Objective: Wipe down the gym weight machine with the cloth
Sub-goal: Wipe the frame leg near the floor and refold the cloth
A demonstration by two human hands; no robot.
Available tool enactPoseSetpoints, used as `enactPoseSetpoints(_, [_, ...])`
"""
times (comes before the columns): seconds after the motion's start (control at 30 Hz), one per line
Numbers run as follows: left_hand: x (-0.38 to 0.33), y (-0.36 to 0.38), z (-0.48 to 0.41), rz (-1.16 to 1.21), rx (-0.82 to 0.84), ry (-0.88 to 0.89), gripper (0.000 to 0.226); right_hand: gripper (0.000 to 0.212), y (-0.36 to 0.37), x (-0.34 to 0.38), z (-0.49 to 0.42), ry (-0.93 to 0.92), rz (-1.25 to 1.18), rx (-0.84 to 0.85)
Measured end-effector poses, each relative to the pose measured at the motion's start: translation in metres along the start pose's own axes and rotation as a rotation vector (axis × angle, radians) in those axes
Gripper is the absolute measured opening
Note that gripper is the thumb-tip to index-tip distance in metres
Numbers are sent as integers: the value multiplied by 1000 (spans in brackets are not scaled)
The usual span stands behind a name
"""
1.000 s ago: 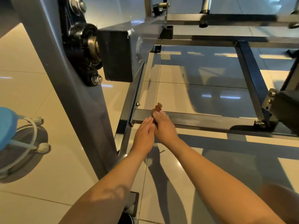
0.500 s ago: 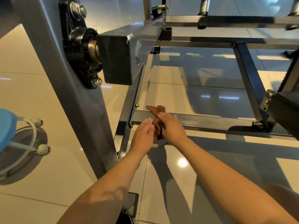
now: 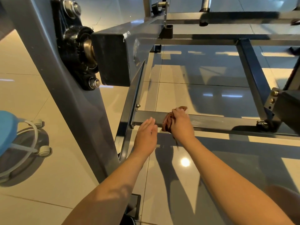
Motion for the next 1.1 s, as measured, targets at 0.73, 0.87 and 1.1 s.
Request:
enactPoseSetpoints(0.73, [-51,50,-3,-130,137,168,46,38,-40,-63,13,91,36,-67])
enactPoseSetpoints(0.87, [-80,83,-3,-123,163,230,46,48,-34,-65,33,34,7,14])
enactPoseSetpoints(1.1, [-100,108,-12,-38,185,172,46,29,-90,-127,42,224,24,-205])
Point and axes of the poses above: each hand's wrist, its own z-axis away from the middle knuckle, its own y-axis out of the palm, x = y × z, the point moved 7 cm from there along -z, towards the middle knuckle, and after that the axes turned 1 degree about z, right-handed, at the moved point
